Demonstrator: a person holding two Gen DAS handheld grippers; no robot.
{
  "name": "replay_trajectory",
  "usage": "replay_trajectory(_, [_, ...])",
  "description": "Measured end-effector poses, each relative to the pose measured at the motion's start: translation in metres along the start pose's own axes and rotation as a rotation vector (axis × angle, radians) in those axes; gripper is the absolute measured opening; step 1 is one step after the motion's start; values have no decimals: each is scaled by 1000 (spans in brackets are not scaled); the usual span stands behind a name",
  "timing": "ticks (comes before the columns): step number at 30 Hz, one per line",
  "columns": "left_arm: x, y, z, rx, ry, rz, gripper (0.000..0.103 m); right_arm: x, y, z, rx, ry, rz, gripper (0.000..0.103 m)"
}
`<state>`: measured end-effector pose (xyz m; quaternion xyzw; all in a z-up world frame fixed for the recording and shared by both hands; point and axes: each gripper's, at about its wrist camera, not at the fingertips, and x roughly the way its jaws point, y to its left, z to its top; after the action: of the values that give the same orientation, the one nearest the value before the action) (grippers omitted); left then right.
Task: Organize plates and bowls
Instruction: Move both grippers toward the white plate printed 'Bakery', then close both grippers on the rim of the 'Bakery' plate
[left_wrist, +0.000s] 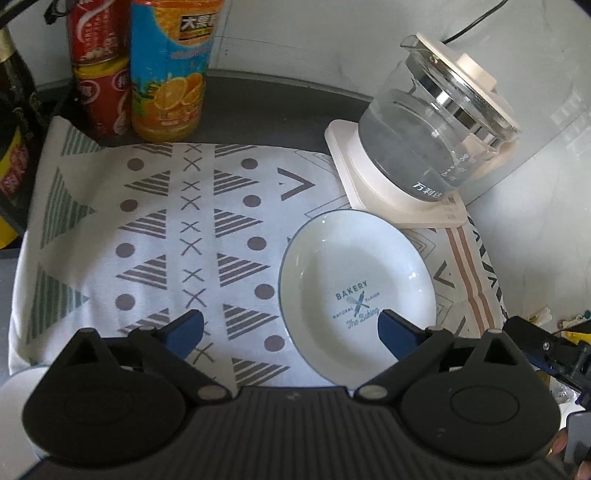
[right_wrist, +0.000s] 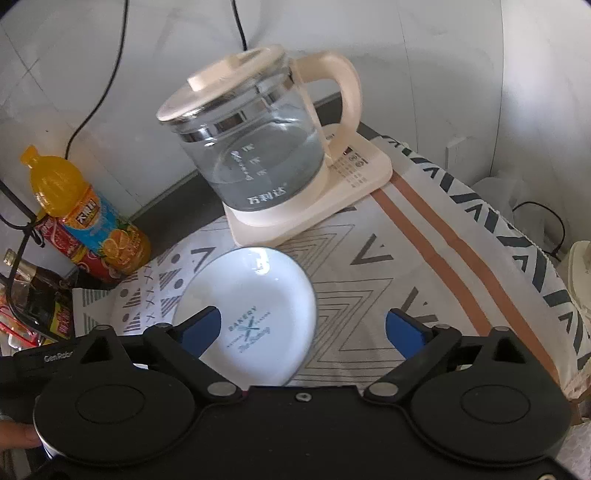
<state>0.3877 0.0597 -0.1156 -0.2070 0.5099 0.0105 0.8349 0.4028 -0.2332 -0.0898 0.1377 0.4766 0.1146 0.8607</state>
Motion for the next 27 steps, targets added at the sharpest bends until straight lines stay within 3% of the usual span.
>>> replay_trajectory(9, [23,-1,-2,-11,5,-30,94,31,-30,3,93,88,56,74])
replay_trajectory(12, [34,-1,-4,-16,31,-38,83,41,-36,2,112,122,68,68])
replay_trajectory(14, [40,-1,-5,-20,50,-43,66,49,-39,2,121,149,87,63])
replay_trajectory(17, [48,3,-6,-52,79,-46,53,57,-40,2,131,179,111,58])
replay_trajectory(24, [62,9,-7,-75,118,-40,37,78,-31,3,98,245,177,39])
replay_trajectory(27, [64,10,-8,-83,121,-38,33,87,-32,4,102,283,207,37])
